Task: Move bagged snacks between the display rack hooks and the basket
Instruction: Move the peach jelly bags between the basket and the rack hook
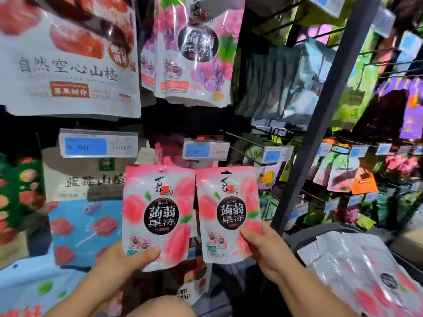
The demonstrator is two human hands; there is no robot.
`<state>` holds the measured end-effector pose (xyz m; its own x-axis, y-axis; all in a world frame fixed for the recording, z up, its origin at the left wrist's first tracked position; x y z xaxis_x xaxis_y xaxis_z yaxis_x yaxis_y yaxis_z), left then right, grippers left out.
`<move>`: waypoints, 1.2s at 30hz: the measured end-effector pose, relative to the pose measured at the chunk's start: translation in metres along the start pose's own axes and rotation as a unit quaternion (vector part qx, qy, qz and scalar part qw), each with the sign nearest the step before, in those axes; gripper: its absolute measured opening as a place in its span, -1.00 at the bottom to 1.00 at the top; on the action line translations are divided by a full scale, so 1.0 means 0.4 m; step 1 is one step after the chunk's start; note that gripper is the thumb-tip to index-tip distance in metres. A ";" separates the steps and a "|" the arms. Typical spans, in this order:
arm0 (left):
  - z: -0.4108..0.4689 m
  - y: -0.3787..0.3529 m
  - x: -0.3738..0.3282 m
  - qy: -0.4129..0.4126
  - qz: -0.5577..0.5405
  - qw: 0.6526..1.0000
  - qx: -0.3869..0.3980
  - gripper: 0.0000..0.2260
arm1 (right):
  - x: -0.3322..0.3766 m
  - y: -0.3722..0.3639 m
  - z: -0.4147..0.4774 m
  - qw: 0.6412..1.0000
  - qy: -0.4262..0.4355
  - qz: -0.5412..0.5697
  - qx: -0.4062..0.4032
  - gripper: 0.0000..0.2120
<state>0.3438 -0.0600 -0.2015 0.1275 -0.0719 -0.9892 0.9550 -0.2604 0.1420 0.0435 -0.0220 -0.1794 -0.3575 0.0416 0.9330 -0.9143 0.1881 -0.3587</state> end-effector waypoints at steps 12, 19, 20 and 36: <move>-0.033 0.089 0.013 -0.007 -0.032 0.998 -0.062 -0.30 | -0.041 -0.110 0.085 0.999 -0.016 -0.003 0.038 -0.51; -0.020 0.095 0.024 -0.031 -0.070 0.996 -0.049 -0.26 | -0.047 -0.136 0.108 0.999 -0.016 -0.029 0.011 -0.69; -0.019 0.093 0.022 -0.033 -0.073 0.996 -0.047 -0.27 | -0.048 -0.139 0.110 0.999 -0.019 -0.032 0.007 -0.72; 0.002 0.059 0.009 -0.025 -0.071 0.996 -0.038 -0.41 | -0.071 -0.132 0.123 0.961 0.096 -0.233 -0.115 -0.59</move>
<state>0.3665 -0.0670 -0.2018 -0.0220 -0.0880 -0.9959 0.9802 -0.1978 -0.0041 0.0926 -0.0814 -0.1884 0.1420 0.0776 0.9868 -0.8927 0.4407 0.0938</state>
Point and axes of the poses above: each hand's wrist, its own z-axis towards the middle knuckle, its own y-axis out of the back of the hand, x = y × z, the point moved 1 cm from there along z, towards the middle knuckle, and after that the axes turned 7 degrees about z, right-handed, at the moved point
